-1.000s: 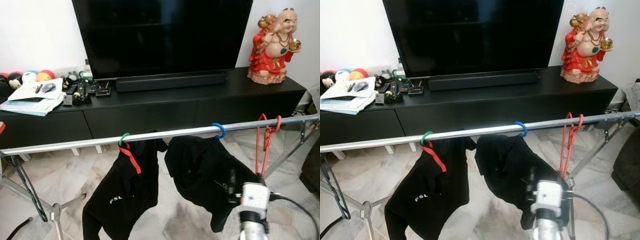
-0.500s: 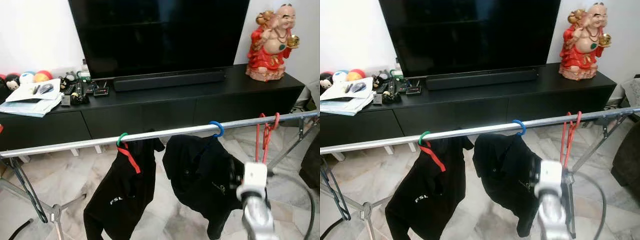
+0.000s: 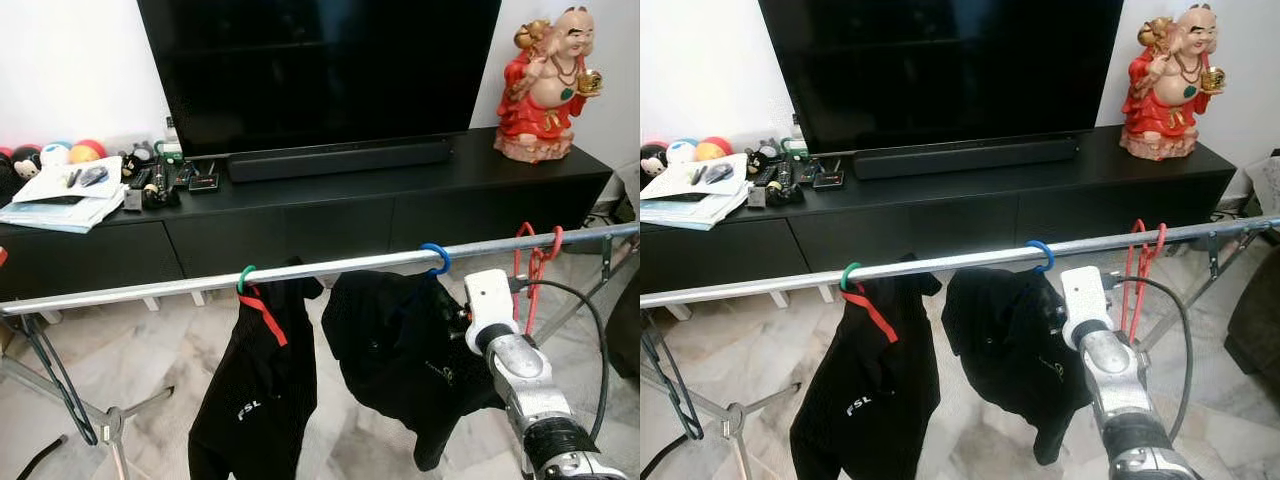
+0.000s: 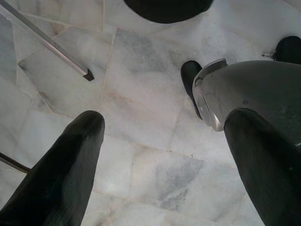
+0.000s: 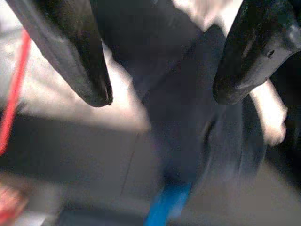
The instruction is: Hang hanger
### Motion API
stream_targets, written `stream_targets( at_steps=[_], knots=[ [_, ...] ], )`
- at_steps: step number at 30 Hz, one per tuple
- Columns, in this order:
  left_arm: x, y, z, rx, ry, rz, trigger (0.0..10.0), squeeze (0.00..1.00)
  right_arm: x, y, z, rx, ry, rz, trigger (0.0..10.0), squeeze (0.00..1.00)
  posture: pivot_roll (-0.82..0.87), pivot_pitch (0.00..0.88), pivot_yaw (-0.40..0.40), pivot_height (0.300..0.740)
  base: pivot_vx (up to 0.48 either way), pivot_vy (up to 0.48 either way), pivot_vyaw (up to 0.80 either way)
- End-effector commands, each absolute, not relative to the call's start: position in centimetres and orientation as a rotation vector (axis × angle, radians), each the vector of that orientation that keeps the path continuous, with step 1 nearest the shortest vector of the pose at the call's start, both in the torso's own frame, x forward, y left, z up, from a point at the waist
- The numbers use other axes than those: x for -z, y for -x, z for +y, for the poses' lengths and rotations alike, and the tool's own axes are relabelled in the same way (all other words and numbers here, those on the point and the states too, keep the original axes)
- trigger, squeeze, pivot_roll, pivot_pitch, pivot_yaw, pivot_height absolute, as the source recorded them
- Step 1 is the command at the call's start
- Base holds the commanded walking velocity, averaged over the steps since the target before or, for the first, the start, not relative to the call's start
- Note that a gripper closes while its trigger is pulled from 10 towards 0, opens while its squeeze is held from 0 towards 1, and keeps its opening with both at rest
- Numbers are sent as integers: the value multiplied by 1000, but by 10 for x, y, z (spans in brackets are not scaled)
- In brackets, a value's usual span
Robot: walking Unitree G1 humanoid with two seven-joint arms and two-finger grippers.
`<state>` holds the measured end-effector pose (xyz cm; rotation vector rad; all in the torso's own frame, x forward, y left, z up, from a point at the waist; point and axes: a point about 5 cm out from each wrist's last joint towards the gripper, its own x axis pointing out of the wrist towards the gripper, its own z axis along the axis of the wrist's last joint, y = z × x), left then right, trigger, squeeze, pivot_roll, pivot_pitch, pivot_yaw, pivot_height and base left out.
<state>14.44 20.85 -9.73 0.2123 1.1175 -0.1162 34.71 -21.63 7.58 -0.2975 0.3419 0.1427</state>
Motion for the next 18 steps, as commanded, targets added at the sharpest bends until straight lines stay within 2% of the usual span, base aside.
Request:
stream_targets(
  at_steps=[1, 10, 18],
  knots=[
    [99, -140, 211, 112, -212, 1144, 10000, 0, -76, -348, -217, -162, 314, 379, 10000, 0, 18, 0, 60, 740, 0, 0, 0],
    [101, -136, 208, 115, -220, 1156, 10000, 0, -77, -353, -217, -201, 279, 438, 10000, 0, 33, 0, 58, 740, 0, 0, 0],
    [101, -135, 209, 115, -226, 1160, 10000, 0, -97, -364, -206, -244, 157, 324, 10000, 0, 31, 0, 61, 740, 0, 0, 0]
  ],
)
